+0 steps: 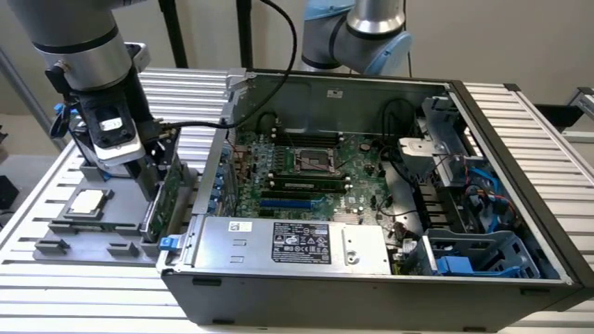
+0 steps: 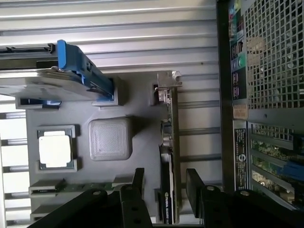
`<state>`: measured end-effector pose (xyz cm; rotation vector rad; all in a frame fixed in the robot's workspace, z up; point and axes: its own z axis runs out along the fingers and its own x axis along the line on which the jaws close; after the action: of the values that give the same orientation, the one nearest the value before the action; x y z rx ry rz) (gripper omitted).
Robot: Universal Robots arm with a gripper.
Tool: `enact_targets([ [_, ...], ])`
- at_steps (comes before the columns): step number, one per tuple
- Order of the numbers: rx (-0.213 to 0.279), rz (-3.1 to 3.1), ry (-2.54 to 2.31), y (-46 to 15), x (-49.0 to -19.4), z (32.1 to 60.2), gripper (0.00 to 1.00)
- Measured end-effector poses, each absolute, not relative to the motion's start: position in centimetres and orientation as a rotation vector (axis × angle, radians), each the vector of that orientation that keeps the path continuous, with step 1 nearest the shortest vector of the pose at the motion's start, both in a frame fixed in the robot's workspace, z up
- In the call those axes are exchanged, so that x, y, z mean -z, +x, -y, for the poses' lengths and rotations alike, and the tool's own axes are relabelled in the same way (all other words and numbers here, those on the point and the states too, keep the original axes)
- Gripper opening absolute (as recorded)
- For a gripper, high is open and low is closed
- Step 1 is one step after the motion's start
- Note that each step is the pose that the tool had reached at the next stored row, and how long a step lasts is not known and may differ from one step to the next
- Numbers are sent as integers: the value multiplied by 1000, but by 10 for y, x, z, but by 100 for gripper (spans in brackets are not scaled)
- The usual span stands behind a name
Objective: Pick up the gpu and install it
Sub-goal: 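Pick up the gpu and move the gpu toward the slot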
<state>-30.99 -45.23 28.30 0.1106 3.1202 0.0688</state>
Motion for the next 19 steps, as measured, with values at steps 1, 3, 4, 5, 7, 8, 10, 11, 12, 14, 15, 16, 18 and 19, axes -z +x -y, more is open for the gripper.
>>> enact_targets([
  [1,-69,-3120,111,-310,-281,452,100],
  [3,-69,-3120,111,-310,-277,453,100],
  [4,-69,-3120,110,-310,-276,453,100],
  [5,-69,-3120,111,-310,-274,453,100],
  [7,-69,-3120,111,-310,-270,454,100],
  [8,-69,-3120,110,-310,-268,454,100],
  [10,-69,-3120,110,-310,-265,455,100],
  [11,-69,-3120,111,-310,-263,456,100],
  [12,-69,-3120,110,-310,-261,456,100],
  [14,-69,-3120,110,-309,-257,457,100],
  [15,-69,-3120,110,-308,-256,457,100],
  [16,-69,-3120,110,-308,-254,457,100],
  [18,-69,-3120,111,-307,-250,457,100],
  [19,-69,-3120,111,-307,-248,457,100],
])
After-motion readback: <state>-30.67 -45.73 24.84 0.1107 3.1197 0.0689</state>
